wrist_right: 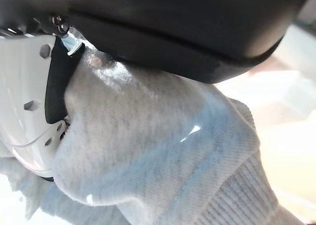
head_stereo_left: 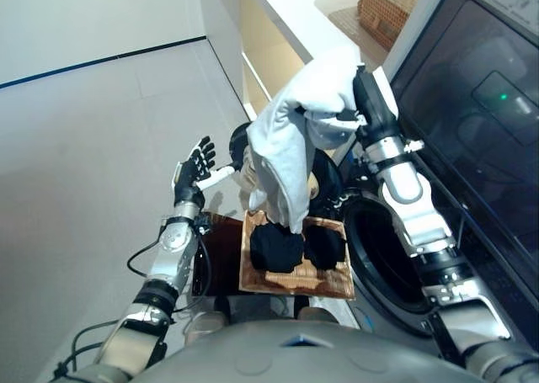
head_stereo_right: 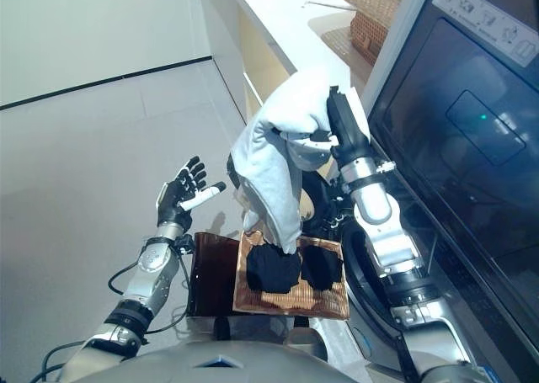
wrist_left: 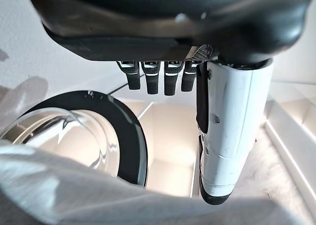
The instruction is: Pick up the clothes and place them into the washing machine
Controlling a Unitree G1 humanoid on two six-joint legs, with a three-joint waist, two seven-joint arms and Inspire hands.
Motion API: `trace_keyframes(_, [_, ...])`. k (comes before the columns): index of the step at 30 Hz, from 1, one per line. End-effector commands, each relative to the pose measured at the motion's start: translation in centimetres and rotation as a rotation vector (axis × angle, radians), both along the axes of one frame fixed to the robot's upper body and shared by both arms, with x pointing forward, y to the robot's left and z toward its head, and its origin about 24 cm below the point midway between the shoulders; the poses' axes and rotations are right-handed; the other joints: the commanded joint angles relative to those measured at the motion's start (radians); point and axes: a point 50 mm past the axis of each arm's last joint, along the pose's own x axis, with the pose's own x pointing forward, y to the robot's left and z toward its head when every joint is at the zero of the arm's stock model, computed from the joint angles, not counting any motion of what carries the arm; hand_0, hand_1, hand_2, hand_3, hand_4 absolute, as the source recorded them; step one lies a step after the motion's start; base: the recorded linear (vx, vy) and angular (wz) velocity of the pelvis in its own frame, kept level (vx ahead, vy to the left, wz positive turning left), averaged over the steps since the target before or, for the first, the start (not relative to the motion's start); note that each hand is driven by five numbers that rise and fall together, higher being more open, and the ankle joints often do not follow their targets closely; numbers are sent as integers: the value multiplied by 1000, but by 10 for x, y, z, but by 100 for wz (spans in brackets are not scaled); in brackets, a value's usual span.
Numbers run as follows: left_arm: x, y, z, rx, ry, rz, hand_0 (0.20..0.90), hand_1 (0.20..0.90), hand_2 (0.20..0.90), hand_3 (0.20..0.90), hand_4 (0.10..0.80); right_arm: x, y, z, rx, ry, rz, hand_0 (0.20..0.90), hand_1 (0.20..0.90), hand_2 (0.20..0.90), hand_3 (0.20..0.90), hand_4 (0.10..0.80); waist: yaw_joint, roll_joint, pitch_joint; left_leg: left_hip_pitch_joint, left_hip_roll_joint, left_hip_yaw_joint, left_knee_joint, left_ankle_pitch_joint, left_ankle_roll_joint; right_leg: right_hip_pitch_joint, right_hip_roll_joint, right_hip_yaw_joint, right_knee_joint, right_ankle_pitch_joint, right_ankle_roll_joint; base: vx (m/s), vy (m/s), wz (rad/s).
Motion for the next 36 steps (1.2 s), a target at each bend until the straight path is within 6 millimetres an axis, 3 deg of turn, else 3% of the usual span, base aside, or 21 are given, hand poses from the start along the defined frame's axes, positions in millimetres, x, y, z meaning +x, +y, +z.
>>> trace_keyframes(1, [29, -4, 33, 13, -164, -58, 900, 900, 900, 900, 800, 3, 14, 89, 84, -391, 78, 200, 200, 200, 200, 300, 37, -49, -110, 25, 37, -21, -8, -46, -66, -34, -33, -27, 15, -2, 23, 0, 0, 0])
trace_keyframes(12, [20, -32, 24, -160, -97, -117, 900, 900, 900, 900, 800, 11, 16, 101, 56, -411, 35, 200, 200, 200, 200, 300, 44, -50, -104, 20, 35, -24, -8, -44, -61, -38, -34, -27, 15, 3, 22, 0, 0, 0])
trace_keyframes(25, [22, -69, 47, -68, -188, -255, 900, 900, 900, 900, 800, 17, 11, 114, 3, -469, -69, 200, 200, 200, 200, 300, 47, -55, -93, 11, 38, -29, -8, -43, -59, -43, -33, -28, 12, 5, 20, 0, 0, 0])
trace_keyframes(36, [22, -93, 60, -124, -219, -331, 900, 900, 900, 900, 800, 20, 12, 116, -1, -476, -91, 200, 200, 200, 200, 300, 43, -55, -87, 9, 40, -30, -7, -41, -58, -49, -34, -26, 14, 7, 21, 0, 0, 0])
